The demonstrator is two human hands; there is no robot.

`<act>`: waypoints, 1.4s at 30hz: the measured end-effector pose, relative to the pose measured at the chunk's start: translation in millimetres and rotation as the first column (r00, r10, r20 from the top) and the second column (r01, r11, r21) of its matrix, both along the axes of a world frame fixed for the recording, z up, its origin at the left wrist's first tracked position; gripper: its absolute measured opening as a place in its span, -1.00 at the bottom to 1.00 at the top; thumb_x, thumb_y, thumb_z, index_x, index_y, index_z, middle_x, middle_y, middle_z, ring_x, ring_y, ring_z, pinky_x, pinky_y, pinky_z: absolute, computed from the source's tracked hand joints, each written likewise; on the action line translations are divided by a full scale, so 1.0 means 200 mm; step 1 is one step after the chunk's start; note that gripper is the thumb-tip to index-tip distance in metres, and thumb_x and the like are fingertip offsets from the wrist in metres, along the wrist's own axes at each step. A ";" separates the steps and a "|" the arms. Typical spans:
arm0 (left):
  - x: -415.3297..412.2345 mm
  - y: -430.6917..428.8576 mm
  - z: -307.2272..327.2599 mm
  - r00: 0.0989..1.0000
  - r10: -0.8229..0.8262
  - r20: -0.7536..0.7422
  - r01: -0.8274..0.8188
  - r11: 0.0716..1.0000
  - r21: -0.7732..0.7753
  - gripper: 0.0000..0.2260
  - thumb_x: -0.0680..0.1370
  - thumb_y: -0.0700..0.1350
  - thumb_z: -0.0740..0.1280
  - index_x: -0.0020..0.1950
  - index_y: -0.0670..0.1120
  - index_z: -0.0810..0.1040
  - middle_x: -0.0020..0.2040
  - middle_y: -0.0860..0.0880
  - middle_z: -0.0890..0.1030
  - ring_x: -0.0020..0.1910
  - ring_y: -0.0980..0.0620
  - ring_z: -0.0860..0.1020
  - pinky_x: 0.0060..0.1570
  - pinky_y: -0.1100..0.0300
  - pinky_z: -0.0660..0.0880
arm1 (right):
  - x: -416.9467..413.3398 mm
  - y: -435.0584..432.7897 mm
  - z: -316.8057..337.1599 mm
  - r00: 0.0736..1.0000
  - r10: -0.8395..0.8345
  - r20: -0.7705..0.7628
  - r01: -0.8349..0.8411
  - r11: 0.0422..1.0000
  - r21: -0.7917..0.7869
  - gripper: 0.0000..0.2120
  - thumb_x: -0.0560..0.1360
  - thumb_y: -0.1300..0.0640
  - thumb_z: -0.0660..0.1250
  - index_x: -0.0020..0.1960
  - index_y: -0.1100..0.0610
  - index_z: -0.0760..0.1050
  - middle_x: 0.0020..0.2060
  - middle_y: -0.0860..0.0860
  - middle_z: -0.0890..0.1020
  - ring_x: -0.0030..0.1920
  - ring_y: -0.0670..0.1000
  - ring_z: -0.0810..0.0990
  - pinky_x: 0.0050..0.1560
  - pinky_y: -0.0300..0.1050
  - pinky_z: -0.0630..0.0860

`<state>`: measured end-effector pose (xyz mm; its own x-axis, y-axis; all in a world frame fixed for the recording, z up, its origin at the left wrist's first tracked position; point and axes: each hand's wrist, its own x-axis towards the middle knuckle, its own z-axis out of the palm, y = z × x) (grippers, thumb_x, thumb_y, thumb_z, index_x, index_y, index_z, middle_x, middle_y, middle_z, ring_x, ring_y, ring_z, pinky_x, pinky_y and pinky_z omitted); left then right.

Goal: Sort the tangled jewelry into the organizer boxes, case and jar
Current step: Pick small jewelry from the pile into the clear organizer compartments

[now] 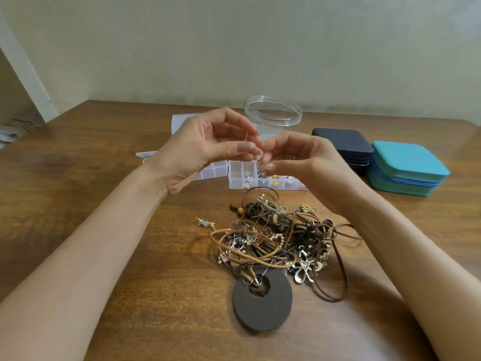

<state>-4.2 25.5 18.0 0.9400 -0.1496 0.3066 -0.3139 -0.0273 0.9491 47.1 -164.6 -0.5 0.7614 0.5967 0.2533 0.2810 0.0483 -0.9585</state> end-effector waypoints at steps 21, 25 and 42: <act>0.00 -0.06 0.00 0.994 0.025 -0.106 -0.051 0.967 -0.248 -0.79 0.35 -0.27 0.33 -0.03 -0.18 0.51 -0.24 -0.04 0.67 -0.28 0.12 0.62 -0.27 0.35 0.56 | 0.06 -0.18 0.04 0.962 0.069 0.265 0.212 0.422 -0.881 -0.82 0.34 0.18 0.53 -0.09 0.06 0.60 -0.21 -0.05 0.60 -0.18 -0.10 0.57 -0.26 -0.29 0.40; 0.01 -0.04 -0.01 0.988 0.110 -0.108 -0.122 0.986 -0.112 -0.79 0.36 -0.17 0.36 -0.02 -0.12 0.54 -0.23 -0.01 0.68 -0.30 0.14 0.57 -0.35 0.35 0.52 | 0.08 -0.16 0.03 0.961 0.026 0.276 0.234 0.459 -0.857 -0.88 0.37 0.23 0.50 -0.12 0.15 0.61 -0.28 -0.03 0.62 -0.29 -0.12 0.60 -0.34 -0.36 0.45; 0.01 -0.05 -0.02 0.983 0.130 -0.131 -0.144 0.984 -0.104 -0.81 0.41 -0.09 0.33 -0.02 -0.12 0.59 -0.25 0.01 0.66 -0.33 0.08 0.63 -0.32 0.27 0.58 | 0.08 -0.18 0.07 0.981 -0.181 0.073 0.189 0.789 -0.584 -0.88 0.41 0.31 0.44 -0.10 0.29 0.52 -0.28 0.16 0.68 -0.30 0.03 0.69 -0.31 -0.25 0.59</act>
<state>-1.8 15.9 14.6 0.9808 0.0117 0.1946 -0.1950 0.0470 0.9797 63.1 -199.8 12.5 0.8720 0.4815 -0.0885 0.2383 -0.5754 -0.7824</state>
